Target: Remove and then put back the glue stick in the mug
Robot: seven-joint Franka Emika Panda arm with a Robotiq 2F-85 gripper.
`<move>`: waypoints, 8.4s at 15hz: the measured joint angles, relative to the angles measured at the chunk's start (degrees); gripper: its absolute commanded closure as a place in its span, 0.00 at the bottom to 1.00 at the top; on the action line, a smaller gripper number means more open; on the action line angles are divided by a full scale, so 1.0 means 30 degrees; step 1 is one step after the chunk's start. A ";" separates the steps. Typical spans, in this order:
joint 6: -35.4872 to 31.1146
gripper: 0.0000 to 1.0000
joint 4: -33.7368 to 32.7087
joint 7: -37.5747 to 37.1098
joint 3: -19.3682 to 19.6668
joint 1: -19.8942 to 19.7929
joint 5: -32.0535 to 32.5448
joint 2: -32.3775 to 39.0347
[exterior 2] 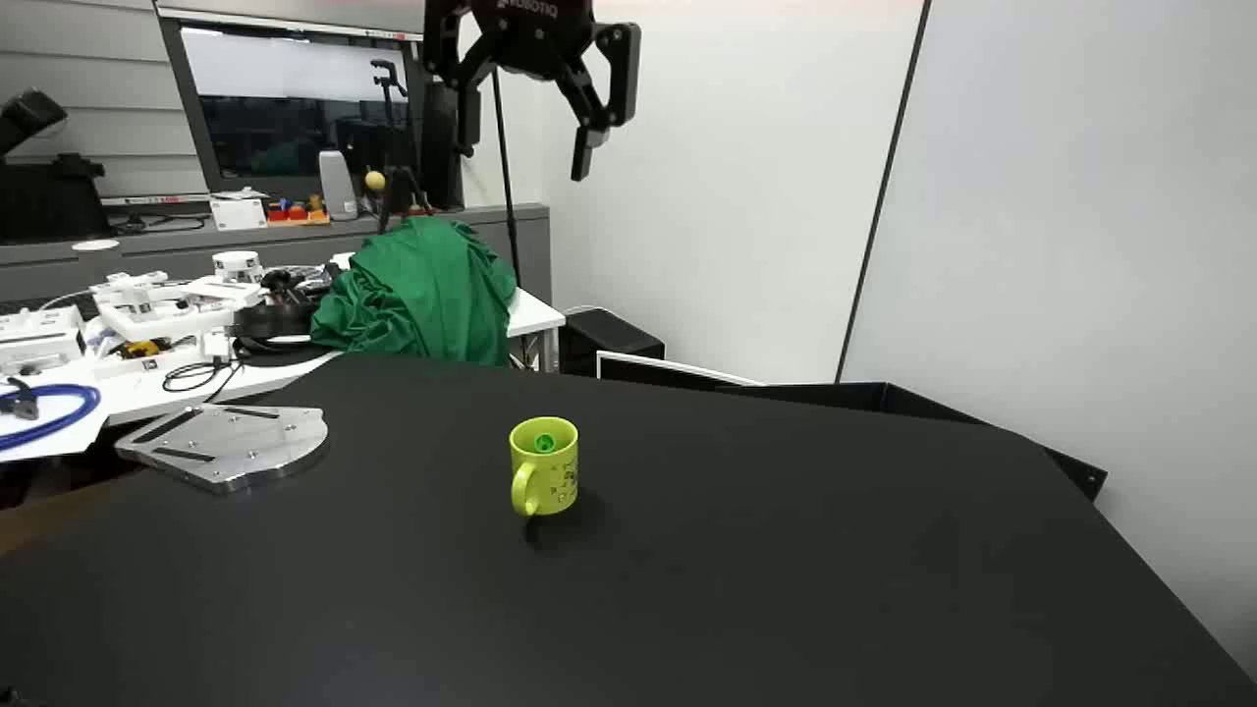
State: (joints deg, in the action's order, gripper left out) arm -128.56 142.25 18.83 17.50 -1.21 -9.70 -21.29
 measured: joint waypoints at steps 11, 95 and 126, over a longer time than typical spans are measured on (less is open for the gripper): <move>-0.0036 0.00 -0.0003 0.0093 -0.0048 -0.0029 -0.0002 0.0000; -0.9318 0.00 -0.7465 1.1739 -0.9236 -0.5588 -0.6462 1.9650; -0.6961 0.92 -0.7500 1.0548 -0.8935 -0.6268 -0.6080 1.9388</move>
State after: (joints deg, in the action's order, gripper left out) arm -149.44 119.75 50.48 -9.31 -20.02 -27.94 36.88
